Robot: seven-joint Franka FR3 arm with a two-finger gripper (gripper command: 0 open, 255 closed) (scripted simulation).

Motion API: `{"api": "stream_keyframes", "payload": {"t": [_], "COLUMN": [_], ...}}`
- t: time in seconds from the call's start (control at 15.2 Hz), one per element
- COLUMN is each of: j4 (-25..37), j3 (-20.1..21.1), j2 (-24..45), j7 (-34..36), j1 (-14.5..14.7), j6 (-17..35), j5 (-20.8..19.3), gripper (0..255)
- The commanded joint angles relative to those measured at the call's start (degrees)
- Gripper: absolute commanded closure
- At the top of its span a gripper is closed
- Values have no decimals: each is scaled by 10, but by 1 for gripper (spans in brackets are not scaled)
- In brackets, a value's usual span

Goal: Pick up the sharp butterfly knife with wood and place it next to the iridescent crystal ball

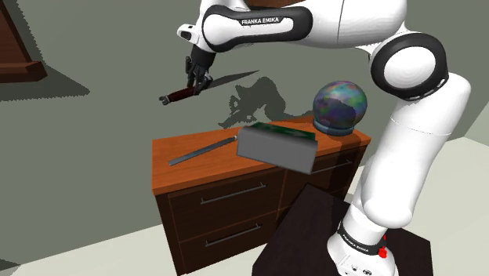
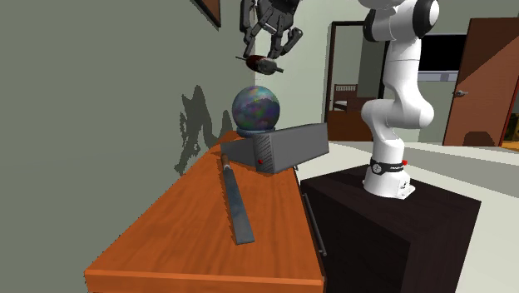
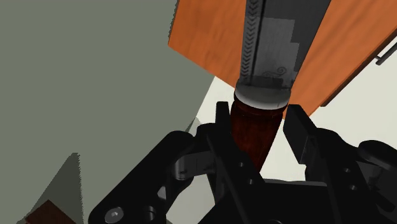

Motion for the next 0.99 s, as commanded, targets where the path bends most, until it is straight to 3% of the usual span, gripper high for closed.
{"api": "stream_keyframes", "payload": {"t": [0.0, 0.59, 0.92], "j4": [20, 108, 65], "j3": [0, 1, -31], "j2": [5, 22, -14], "j7": [0, -1, -72], "j1": [0, 1, -33], "j6": [-16, -86, -79], "j5": [0, -1, 31], "gripper": [255, 255, 255]}}
